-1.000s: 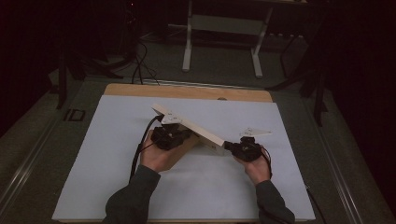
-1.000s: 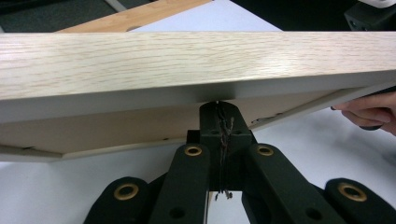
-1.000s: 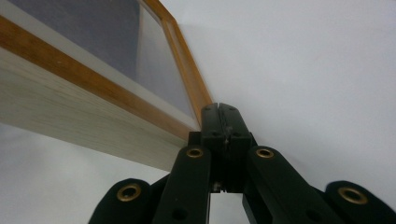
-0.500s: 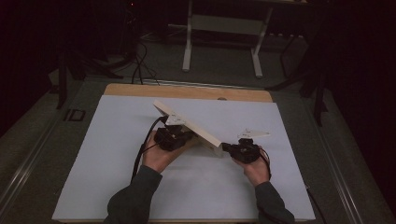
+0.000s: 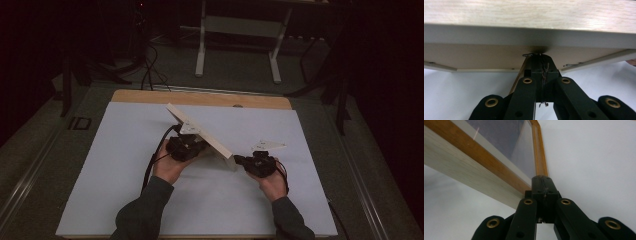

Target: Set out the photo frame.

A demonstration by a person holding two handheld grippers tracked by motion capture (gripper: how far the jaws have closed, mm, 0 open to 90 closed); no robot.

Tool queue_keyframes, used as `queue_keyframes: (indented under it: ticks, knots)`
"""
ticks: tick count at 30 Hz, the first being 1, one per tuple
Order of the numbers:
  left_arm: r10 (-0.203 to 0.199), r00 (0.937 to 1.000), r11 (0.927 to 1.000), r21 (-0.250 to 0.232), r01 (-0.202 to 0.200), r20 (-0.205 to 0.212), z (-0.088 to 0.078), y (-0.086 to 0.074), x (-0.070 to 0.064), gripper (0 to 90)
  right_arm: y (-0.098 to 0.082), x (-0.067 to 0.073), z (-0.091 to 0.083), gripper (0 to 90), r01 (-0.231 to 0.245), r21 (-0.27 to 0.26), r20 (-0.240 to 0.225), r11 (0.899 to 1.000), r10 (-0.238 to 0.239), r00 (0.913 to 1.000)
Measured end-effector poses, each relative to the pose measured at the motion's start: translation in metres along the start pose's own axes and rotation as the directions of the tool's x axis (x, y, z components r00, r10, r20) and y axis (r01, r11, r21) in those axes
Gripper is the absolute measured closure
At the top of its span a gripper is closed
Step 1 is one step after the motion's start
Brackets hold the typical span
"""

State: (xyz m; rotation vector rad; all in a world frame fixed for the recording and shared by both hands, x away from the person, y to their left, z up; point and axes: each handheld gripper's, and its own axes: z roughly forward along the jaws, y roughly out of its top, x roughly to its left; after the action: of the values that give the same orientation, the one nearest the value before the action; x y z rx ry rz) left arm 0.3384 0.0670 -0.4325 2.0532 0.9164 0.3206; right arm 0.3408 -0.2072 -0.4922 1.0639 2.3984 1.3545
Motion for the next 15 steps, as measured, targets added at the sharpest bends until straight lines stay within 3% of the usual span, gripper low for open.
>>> queue_keyframes:
  ticks: [15]
  knots:
    - [-0.009,0.9999,0.9999,0.009,0.009,-0.006,0.002,-0.002,0.005,90.0,0.000,0.014,0.004,89.9,0.037,0.008,-0.026,0.999,-0.037,0.9990]
